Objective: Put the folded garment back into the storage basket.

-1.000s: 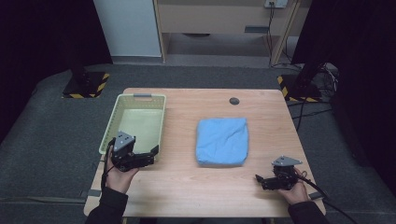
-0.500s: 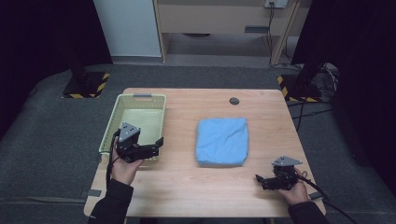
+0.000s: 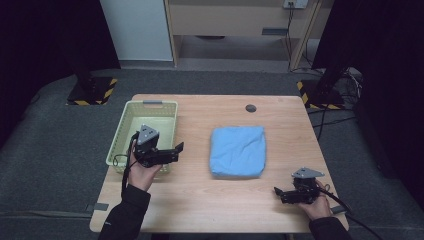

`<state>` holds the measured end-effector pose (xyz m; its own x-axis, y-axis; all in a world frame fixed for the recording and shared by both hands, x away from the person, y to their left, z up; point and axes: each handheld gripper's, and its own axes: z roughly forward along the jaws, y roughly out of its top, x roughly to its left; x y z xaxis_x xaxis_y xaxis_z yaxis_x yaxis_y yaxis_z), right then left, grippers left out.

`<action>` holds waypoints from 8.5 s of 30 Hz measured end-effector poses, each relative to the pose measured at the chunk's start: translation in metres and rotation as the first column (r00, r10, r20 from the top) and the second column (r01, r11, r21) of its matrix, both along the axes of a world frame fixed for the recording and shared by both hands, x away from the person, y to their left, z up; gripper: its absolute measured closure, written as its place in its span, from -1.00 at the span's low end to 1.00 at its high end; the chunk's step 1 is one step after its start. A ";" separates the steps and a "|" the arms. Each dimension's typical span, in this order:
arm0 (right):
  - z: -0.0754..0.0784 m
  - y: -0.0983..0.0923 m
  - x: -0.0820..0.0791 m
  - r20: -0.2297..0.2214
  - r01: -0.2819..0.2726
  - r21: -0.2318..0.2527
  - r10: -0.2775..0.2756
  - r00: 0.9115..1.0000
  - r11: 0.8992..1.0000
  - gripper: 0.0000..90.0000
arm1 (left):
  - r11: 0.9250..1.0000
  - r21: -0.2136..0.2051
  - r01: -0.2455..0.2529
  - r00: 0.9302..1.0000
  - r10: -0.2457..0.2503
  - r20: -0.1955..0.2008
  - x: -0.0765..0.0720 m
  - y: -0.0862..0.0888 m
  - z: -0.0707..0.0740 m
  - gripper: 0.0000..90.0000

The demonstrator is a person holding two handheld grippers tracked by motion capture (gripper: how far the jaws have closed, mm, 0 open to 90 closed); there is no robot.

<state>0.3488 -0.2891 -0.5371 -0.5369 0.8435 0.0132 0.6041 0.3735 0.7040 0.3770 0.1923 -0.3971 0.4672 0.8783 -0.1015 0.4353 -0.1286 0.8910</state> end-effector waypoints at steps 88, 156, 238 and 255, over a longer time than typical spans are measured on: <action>0.000 -0.001 -0.001 0.002 -0.005 -0.002 0.005 1.000 1.000 -0.99 | 0.991 0.102 0.082 0.987 -0.067 -0.145 0.083 -0.128 -0.103 -0.88; 0.000 -0.002 -0.002 0.002 -0.008 -0.002 0.008 1.000 1.000 -0.99 | 0.991 0.011 0.133 0.974 -0.128 -0.187 0.080 -0.149 -0.091 0.62; 0.000 -0.001 -0.002 0.002 -0.008 -0.002 0.008 1.000 1.000 -0.99 | 0.999 0.010 0.054 0.998 -0.054 -0.012 0.013 -0.007 0.025 0.61; 0.000 -0.001 -0.002 0.002 -0.008 -0.002 0.008 1.000 1.000 -0.99 | 1.000 0.000 -0.030 1.000 0.030 -0.001 0.017 0.032 0.036 0.61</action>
